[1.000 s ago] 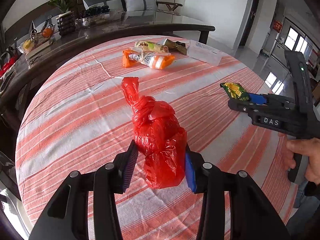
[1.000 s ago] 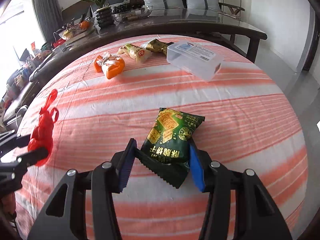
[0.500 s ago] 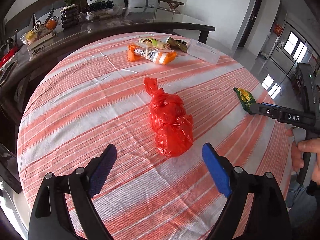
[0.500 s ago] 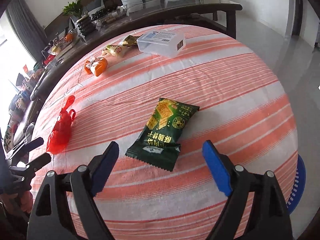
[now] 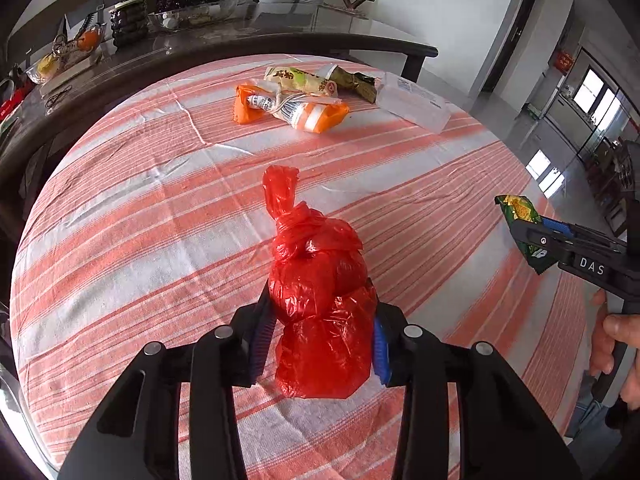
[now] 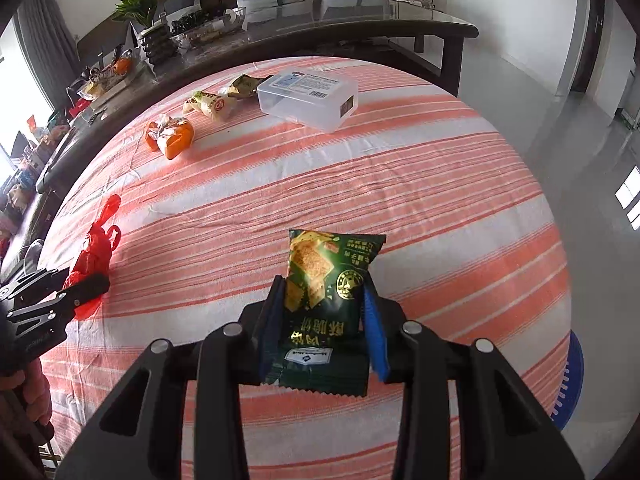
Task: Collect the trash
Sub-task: 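Carry the red bag and green chip bag to the blue basket and release both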
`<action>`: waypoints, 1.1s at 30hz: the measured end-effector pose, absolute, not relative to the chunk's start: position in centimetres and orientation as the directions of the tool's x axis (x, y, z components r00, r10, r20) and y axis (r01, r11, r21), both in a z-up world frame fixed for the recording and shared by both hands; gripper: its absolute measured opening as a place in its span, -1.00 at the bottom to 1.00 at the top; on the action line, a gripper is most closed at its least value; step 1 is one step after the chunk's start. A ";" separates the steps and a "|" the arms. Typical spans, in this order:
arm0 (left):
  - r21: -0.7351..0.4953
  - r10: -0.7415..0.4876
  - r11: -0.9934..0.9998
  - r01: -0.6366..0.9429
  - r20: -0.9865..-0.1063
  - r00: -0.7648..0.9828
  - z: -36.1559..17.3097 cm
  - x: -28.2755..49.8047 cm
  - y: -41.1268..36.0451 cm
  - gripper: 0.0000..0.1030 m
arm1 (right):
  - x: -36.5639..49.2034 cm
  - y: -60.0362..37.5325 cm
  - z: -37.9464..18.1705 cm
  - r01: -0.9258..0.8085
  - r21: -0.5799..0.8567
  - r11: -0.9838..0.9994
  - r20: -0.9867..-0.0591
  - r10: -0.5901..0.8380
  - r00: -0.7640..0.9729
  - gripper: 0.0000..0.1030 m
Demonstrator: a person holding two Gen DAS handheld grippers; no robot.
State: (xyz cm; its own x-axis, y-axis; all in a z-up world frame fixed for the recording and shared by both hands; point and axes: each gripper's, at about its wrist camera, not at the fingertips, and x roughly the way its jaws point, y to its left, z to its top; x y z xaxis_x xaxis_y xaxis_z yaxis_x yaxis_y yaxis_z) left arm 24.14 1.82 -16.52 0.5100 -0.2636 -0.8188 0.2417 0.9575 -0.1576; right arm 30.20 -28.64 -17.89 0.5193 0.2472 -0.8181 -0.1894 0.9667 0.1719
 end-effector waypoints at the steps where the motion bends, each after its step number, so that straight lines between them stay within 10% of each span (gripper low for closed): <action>1: -0.159 -0.274 0.954 0.256 -0.811 0.517 -16.2 23.7 1.5 -0.23 | 29.7 -29.0 -17.6 -0.201 0.186 0.962 -0.811 0.266 0.522 -0.30; 11: -0.211 -0.415 0.884 0.416 -0.766 0.492 -13.3 20.7 -7.2 -0.23 | 25.7 -36.8 -15.6 -0.169 0.330 0.929 -0.754 0.367 0.545 -0.30; 33: -0.288 -0.578 0.609 0.739 -0.799 0.165 -18.0 17.3 -40.3 -0.20 | 20.2 -63.8 -21.2 0.222 0.264 0.939 -0.813 0.093 0.575 -0.30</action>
